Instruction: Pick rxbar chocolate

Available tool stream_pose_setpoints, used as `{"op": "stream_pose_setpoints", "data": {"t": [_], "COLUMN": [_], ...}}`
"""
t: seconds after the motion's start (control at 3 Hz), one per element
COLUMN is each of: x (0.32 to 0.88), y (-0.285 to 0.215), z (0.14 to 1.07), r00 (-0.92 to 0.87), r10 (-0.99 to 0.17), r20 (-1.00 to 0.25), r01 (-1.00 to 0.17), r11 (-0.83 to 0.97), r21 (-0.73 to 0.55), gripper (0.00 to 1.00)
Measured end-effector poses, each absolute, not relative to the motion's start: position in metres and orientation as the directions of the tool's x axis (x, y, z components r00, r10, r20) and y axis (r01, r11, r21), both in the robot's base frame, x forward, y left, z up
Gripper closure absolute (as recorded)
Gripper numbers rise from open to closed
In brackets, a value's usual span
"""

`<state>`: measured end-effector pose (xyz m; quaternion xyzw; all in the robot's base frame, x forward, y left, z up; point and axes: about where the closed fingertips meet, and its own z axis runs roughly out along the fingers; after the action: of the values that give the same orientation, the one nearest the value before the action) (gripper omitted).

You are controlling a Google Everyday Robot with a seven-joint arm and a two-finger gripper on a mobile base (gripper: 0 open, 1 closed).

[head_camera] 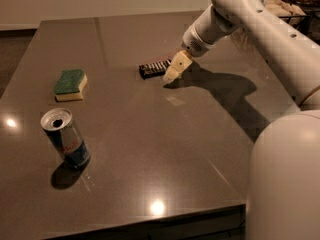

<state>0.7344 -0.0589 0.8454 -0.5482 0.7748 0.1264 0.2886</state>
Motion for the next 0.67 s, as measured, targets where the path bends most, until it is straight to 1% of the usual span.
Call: {"op": "stream_pose_setpoints", "data": {"t": [0.33, 0.67], "x": [0.7354, 0.7344], "y": [-0.0507, -0.0412], "z": [0.8429, 0.8418], "r00": [-0.226, -0.22], "r10": [-0.787, -0.792], "r20": [-0.574, -0.57], "r01": [-0.932, -0.943], "r11": [0.347, 0.322], "r21": [-0.107, -0.084], "gripper": [0.0, 0.18]}}
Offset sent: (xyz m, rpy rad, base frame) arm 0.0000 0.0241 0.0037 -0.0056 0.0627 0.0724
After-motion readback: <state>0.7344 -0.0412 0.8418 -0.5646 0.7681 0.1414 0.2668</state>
